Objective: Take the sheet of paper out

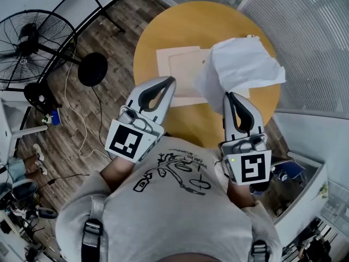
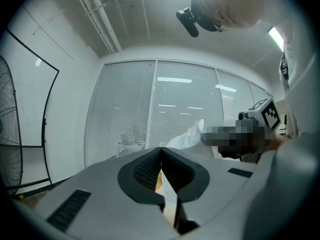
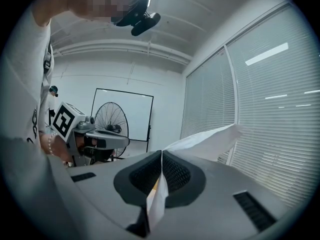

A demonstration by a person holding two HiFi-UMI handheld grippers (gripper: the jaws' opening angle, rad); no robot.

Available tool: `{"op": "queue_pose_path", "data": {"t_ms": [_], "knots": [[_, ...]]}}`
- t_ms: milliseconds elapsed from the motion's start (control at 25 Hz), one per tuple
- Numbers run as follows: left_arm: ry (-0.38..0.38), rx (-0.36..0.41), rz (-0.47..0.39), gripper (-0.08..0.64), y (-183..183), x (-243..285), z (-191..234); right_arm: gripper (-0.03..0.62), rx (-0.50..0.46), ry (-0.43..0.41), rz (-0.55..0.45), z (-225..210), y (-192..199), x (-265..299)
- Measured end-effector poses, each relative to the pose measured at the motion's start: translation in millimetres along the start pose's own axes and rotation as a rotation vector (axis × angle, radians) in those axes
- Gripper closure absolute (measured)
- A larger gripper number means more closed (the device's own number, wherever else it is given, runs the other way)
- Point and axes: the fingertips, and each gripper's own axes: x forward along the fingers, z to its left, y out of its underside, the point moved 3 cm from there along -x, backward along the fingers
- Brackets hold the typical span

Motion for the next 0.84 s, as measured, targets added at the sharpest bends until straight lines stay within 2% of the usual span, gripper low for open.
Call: {"op": "queue_pose_path", "data": {"t_ms": [200,360,840], "knots": [[0.000,-0.007,0.003,0.540,2.0,1.4,2.4,0.581,0.051,0.026,-0.045,-1.1,-7.9,7.1],[0.002,-0.008,0.003,0.540,2.0,1.0,1.2,0.581,0.001,-0.002,0.001,-0.8,1.0,2.0],[0.001,-0.012,-0.001,0.538,0.6,-4.4,8.2,0.581,0.002,-0.004,0.002,5.1,-2.3,7.5]]}}
